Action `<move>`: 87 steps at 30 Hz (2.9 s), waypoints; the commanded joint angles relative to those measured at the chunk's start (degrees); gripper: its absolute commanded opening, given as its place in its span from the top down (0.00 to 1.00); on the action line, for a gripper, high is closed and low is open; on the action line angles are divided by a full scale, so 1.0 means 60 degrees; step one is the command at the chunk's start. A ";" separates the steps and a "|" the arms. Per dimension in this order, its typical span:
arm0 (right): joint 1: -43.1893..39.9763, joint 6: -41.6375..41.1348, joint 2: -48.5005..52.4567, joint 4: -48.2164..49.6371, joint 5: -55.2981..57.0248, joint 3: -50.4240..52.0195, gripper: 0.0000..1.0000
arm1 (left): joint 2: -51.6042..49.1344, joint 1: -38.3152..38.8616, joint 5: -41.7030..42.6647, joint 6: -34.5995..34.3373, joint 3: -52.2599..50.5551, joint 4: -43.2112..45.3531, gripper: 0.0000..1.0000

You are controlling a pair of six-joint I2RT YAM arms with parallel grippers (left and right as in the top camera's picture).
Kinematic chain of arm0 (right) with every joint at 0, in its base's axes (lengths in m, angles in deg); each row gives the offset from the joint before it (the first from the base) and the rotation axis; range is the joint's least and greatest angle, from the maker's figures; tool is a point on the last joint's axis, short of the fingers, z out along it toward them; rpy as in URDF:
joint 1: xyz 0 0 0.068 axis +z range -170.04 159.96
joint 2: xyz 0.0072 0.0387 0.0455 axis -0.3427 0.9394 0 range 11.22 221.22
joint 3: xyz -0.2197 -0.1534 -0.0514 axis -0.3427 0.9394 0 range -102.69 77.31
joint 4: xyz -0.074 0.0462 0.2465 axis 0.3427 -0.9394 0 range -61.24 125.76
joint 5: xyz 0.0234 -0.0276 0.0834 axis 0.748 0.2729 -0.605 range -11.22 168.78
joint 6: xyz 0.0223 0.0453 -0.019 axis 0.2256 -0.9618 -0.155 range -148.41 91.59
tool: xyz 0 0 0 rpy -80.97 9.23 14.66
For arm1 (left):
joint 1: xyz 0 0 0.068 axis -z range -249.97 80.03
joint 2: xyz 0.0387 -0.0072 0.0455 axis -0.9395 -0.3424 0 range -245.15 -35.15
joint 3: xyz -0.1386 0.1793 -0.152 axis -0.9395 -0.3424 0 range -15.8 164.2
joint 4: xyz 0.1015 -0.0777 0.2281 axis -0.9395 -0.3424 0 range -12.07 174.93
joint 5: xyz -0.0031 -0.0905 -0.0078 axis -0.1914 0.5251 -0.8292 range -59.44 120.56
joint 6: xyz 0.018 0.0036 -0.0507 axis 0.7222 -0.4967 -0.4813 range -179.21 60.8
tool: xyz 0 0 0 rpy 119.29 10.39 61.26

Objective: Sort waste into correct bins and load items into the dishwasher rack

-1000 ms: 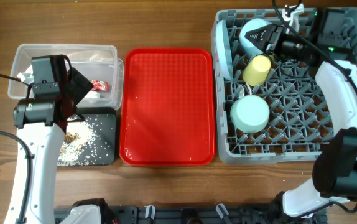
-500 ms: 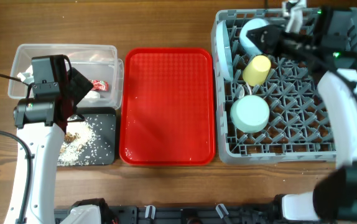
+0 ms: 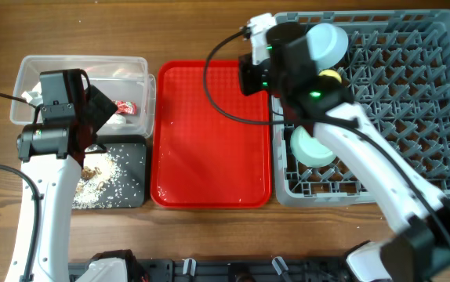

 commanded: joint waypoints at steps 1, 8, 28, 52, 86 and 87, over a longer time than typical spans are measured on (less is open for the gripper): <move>-0.0025 0.0193 0.1075 0.0386 0.1628 -0.0091 0.96 | 0.0087 -0.0044 -0.0058 0.0149 0.0117 0.0015 0.00; -0.0178 -0.0091 0.1592 0.0528 0.3592 -0.0091 0.96 | 0.0087 -0.0044 -0.0058 0.0149 0.0117 0.0015 0.00; -0.0761 -0.1388 0.0022 -0.1330 0.5872 -0.0091 0.96 | 0.0087 -0.0044 -0.0058 0.0149 0.0117 0.0015 0.00; -0.1945 -0.1078 -0.1872 -0.0033 -0.2237 -0.0182 0.86 | 0.0087 -0.0044 -0.0058 0.0149 0.0117 0.0015 0.00; -0.1198 -0.0852 0.0987 -0.1494 0.4601 -0.0182 0.79 | 0.0087 -0.0044 -0.0058 0.0149 0.0117 0.0015 0.00; -0.1315 -0.0856 0.0987 -0.1588 0.4572 -0.0182 0.78 | 0.0087 -0.0044 -0.0058 0.0149 0.0117 0.0015 0.00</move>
